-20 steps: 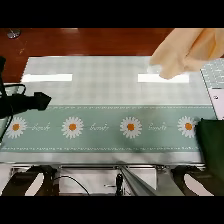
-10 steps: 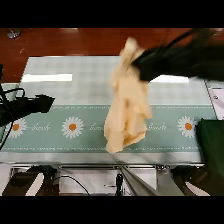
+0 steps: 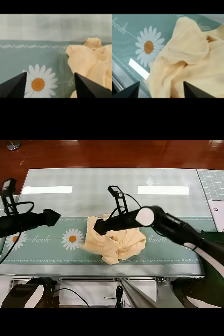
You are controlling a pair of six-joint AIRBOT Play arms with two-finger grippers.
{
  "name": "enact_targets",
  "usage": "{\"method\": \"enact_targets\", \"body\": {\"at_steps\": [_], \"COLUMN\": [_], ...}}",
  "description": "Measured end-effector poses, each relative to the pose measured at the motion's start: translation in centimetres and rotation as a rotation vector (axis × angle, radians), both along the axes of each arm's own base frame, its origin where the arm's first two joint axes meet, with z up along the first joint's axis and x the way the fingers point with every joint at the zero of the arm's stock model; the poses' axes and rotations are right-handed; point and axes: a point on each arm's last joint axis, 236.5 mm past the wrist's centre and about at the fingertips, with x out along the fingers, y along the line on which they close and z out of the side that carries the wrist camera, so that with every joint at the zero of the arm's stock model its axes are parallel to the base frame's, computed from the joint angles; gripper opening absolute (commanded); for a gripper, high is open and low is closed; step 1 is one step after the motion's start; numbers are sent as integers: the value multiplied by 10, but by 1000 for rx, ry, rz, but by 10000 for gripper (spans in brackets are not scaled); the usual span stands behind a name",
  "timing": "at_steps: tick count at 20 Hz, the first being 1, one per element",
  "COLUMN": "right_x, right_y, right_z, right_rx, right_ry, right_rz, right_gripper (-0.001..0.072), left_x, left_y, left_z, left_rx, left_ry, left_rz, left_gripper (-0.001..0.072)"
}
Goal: Fold the shirts.
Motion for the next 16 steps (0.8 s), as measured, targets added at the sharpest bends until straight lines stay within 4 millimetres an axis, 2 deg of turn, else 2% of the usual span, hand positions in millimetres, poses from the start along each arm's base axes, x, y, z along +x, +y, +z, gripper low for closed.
{"method": "enact_targets", "body": {"at_steps": [2, 4, 5, 7, 9, 10, 11, 16], "right_x": [33, 63, 71, 64, 34, 17, 0, -55], "right_y": [-45, -123, -172, -262, -322, -335, -340, -324], "right_z": [22, 42, 45, 39, 18, 7, -7, -67], "right_rx": [-25, -105, -169, -283, -330, -319, -292, -174], "right_ry": [-35, -78, -88, -57, 19, 55, 96, 251], "right_rz": [-67, -190, -272, -435, -574, -613, -637, -669], "right_gripper": [627, 626, 626, 621, 618, 618, 618, 618], "left_x": [-12, -23, -29, -44, -54, -55, -51, -17], "left_y": [-6, -10, -13, -23, -43, -54, -67, -128], "left_z": [-19, -40, -52, -75, -93, -98, -99, -74], "left_rx": [-10, -18, -26, -62, -146, -195, -253, -561], "left_ry": [105, 206, 256, 352, 404, 402, 381, 183], "left_rz": [-38, -72, -88, -136, -208, -241, -269, -399], "left_gripper": [701, 701, 701, 701, 701, 701, 701, 701]}}
